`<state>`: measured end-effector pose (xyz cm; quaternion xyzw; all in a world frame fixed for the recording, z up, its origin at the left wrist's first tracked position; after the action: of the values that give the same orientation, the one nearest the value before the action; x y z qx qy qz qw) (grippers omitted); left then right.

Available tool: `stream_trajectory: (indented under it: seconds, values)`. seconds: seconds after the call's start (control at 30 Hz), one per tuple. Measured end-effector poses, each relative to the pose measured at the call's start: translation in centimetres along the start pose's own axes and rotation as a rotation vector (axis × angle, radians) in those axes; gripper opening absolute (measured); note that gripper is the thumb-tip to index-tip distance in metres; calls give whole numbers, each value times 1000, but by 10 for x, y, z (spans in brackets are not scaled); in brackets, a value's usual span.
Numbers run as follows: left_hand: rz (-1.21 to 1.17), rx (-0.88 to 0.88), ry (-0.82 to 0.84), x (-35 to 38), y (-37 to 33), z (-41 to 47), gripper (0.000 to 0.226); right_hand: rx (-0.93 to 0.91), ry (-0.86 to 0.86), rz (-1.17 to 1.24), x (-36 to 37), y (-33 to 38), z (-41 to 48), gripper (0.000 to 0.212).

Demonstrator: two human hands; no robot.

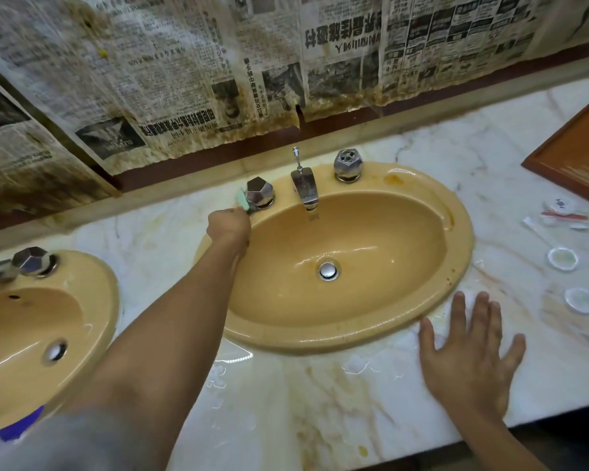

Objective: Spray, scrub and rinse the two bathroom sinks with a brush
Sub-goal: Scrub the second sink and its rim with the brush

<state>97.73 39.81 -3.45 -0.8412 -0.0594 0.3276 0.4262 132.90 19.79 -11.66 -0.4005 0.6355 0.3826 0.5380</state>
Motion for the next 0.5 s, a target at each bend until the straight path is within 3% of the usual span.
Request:
stream_trajectory:
  seconds: [0.1,0.27,0.5]
  values:
    - [-32,-41,9,1,-4,6,30,1,-1,2,0,-1,1,81]
    - [24,85,26,5,30,-14,26,-7,-25,14,1,-1,0,80]
    - [-36,183,-137,22,14,-8,32,-1,-46,22,2,0,1,78]
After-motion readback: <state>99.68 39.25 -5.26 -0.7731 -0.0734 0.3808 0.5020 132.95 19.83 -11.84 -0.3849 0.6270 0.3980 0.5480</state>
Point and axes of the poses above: each hand's wrist, its own z-axis towards the middle knuckle, its own x-axis out of the palm, y = z × x, the point moved 1 cm from there along z, towards the middle knuckle, and after that the axes turned 8 degrees about y, right-handed, at the moved point
